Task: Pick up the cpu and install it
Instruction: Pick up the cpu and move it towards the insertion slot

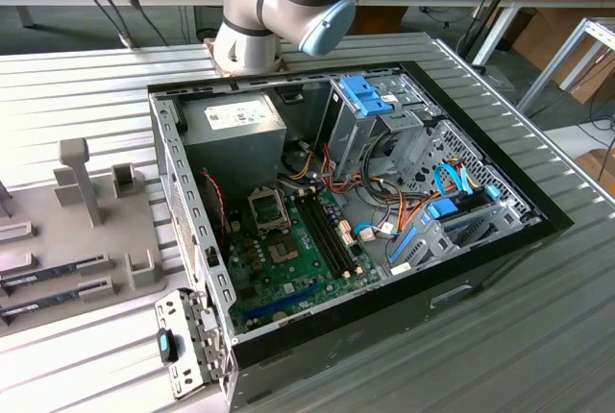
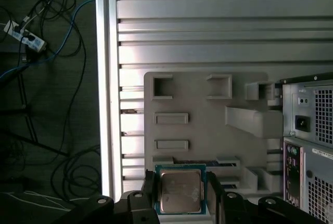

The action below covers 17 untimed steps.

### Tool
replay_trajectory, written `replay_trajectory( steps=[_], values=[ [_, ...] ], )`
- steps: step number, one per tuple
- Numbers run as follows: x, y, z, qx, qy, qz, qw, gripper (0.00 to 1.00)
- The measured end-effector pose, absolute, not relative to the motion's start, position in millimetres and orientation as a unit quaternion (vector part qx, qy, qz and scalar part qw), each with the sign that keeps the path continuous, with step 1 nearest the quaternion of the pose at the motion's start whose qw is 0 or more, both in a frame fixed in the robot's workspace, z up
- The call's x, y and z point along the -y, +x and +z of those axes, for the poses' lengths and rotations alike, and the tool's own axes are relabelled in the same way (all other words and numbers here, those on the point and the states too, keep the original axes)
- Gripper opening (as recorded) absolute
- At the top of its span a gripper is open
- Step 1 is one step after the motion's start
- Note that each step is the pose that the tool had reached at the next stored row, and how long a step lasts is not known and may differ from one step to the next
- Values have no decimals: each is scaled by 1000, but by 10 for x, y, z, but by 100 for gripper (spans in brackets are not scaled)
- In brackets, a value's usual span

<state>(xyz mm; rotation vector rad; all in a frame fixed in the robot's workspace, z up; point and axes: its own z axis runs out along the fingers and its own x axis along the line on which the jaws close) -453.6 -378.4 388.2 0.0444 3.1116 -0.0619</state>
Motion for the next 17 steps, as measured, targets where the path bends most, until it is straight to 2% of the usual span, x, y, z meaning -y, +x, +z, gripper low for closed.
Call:
replay_trajectory(
  steps=[17],
  values=[
    [3783, -4536, 3940, -1000, 14, -20, 15, 47]
  ],
)
